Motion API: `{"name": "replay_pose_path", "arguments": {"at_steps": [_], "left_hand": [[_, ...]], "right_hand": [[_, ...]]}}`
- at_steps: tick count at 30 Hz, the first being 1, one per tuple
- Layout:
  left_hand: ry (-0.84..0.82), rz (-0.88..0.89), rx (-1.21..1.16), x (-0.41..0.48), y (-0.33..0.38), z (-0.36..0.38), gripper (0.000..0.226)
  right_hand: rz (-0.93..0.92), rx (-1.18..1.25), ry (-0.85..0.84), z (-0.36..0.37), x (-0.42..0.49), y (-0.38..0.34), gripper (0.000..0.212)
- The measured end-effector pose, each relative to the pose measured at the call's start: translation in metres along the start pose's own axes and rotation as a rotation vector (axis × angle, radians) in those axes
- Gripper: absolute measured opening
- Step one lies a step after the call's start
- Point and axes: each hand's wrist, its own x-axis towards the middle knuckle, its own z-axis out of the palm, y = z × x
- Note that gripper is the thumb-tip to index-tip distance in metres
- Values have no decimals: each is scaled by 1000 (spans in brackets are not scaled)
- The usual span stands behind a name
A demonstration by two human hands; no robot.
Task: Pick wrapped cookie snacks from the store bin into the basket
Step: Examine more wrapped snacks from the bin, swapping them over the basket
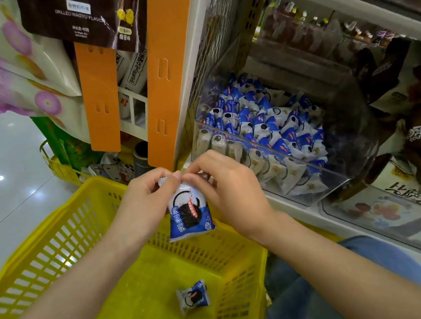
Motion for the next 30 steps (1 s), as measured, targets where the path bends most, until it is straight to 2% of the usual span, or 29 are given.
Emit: {"name": "replay_pose_path", "arguments": {"at_steps": [2, 4, 6, 8, 10, 11, 13, 15, 17, 20, 23, 25, 28, 30], "left_hand": [[16, 18, 25, -1, 0, 0, 23], [127, 56, 169, 2, -2, -2, 13], [199, 38, 305, 4, -3, -3, 16], [133, -118, 165, 6, -1, -5, 33], [5, -296, -85, 5, 5, -6, 52], [-44, -328, -191, 4, 7, -7, 55], [-67, -286, -353, 3, 8, -8, 46], [-9, -195, -405, 3, 8, -9, 26], [73, -149, -361, 4, 8, -10, 16], [105, -154, -309, 4, 6, -8, 12], [57, -128, -264, 3, 5, -5, 13], [67, -17, -156, 0, 4, -3, 15], [179, 228, 182, -2, 1, -3, 24], [179, 294, 289, -4, -1, -1, 23]], "right_hand": [[2, -32, 38, -2, 0, 0, 15], [55, -2, 81, -4, 1, -1, 16], [122, 69, 129, -6, 4, -1, 20], [142, 160, 151, -9, 6, 0, 18], [57, 173, 117, -9, 4, 0, 16], [-13, 143, 83, -8, 2, -1, 17], [-159, 39, 16, -5, -2, -2, 20], [-240, -20, -33, -2, -5, -2, 22], [-121, 90, -66, 1, -5, -5, 19], [304, 422, -33, 0, -1, -10, 15], [628, 753, -137, -1, 5, -7, 21], [689, 858, -191, -4, 5, -9, 20], [687, 871, -164, -4, 3, -12, 18], [678, 886, -165, -2, 2, -14, 20]]}}
